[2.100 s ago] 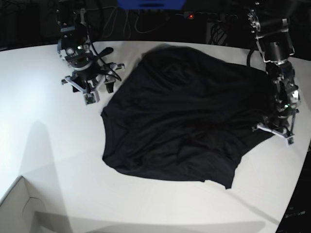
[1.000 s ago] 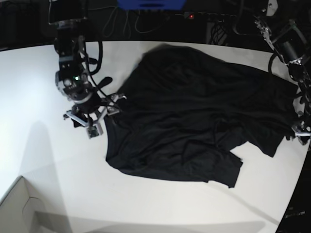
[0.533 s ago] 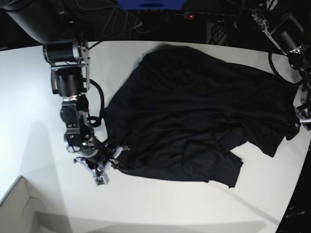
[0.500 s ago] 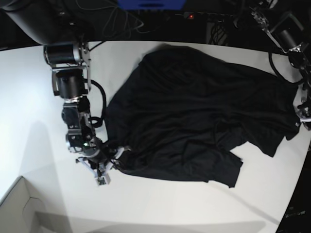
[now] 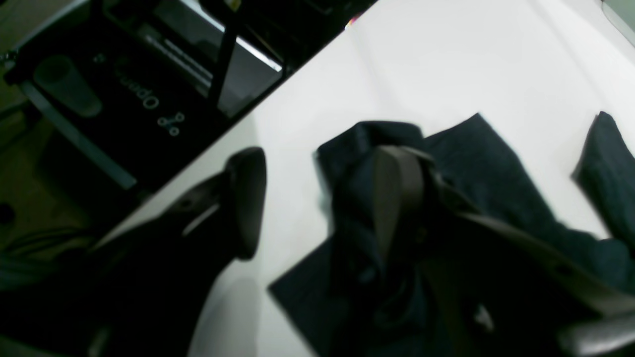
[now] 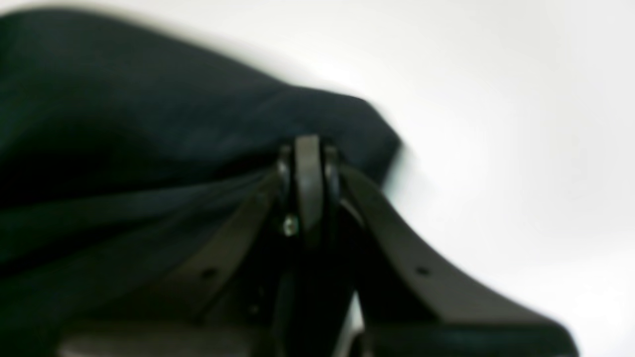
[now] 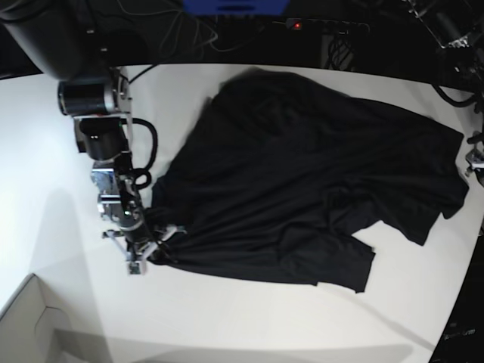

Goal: Layout the t-shirt on the table in an organized manner, then fold the t-shirt properly
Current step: 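Grasp the shirt edge with the right gripper and pull it outward, then grasp the shirt's collar-side edge with both grippers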

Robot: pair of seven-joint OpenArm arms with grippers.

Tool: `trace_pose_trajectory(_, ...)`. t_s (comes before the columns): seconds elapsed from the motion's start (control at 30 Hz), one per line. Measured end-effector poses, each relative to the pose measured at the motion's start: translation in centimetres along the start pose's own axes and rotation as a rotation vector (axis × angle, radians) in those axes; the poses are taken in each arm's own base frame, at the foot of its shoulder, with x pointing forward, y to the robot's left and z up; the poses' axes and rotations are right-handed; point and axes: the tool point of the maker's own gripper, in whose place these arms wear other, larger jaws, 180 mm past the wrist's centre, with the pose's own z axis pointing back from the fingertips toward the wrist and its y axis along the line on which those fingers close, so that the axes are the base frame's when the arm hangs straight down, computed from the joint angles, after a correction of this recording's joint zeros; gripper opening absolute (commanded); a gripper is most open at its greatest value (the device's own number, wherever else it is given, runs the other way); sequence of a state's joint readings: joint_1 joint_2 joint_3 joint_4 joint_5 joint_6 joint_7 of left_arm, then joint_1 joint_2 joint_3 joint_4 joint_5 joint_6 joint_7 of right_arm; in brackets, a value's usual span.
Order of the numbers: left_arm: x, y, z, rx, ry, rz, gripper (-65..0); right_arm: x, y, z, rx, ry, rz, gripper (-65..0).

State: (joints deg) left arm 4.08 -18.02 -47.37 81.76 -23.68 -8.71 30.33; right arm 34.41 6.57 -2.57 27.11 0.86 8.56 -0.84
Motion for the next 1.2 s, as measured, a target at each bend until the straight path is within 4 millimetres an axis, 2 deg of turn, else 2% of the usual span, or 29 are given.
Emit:
trace_pose_trajectory(0.1, -0.7, 0.1, 0.7, -0.013, 0.011, 0.001, -31.5, -0.3, -5.4, 0.7, -0.151, 0.005, 0.022, -65.0)
trace_pose_trajectory(0.2, -1.7, -0.3, 0.9, -0.023, 0.023, 0.03, -31.5, -0.6, -8.3, 1.4, -0.205, 0.015, 0.037, -65.0)
trace_pose_trajectory(0.37, -4.9, -1.3, 1.3, -0.035, 0.084, 0.065, -31.5, -0.3, -9.1, 1.8, -0.231, 0.021, 0.001, -65.0)
trace_pose_trajectory(0.5, -6.4, -3.8, 1.1, -0.094, 0.124, 0.038, -31.5, 0.1, -10.7, 4.4, -0.282, -0.051, -0.074, -65.0)
trace_pose_trajectory(0.57, -6.9, -4.7, 1.1, -0.116, 0.138, 0.025, -31.5, 1.1, -11.1, 6.0, -0.3, -0.103, -0.068, -65.0)
trace_pose_trajectory(0.67, -7.6, -5.4, 1.2, -0.134, 0.156, 0.01, -31.5, 3.4, -9.8, 7.9, -0.288, -0.131, -0.053, -65.0)
trace_pose_trajectory(0.73, -8.2, -6.2, 0.9, -0.151, 0.171, 0.003, -31.5, 4.2, -8.2, 9.3, -0.263, -0.138, -0.057, -65.0)
trace_pose_trajectory(0.77, -8.9, -6.7, 0.7, -0.161, 0.187, 0.004, -31.5, 3.9, -7.3, 10.1, -0.255, -0.127, -0.062, -65.0)
trace_pose_trajectory(0.87, -11.3, -6.9, 0.4, -0.162, 0.254, 0.008, -31.5, 1.0, -4.0, 12.6, -0.183, -0.047, -0.039, -65.0)
trace_pose_trajectory(0.97, -12.0, -6.9, 0.1, -0.158, 0.271, 0.016, -31.5, -1.2, 0.3, 14.7, -0.03, 0.012, 0.059, -65.0)
trace_pose_trajectory(1.03, -11.9, -7.3, 0.0, -0.166, 0.27, 0.013, -31.5, -1.3, 2.4, 15.9, 0.049, 0.008, 0.122, -65.0)
trace_pose_trajectory(1.1, -12.0, -7.6, 0.0, -0.175, 0.272, 0.01, -31.5, -1.2, 3.2, 17.0, 0.074, -0.007, 0.143, -65.0)
trace_pose_trajectory(1.2, -12.1, -7.6, -0.1, -0.175, 0.27, 0.011, -31.4, -3.2, 4.1, 18.2, 0.101, 0.053, 0.18, -65.0)
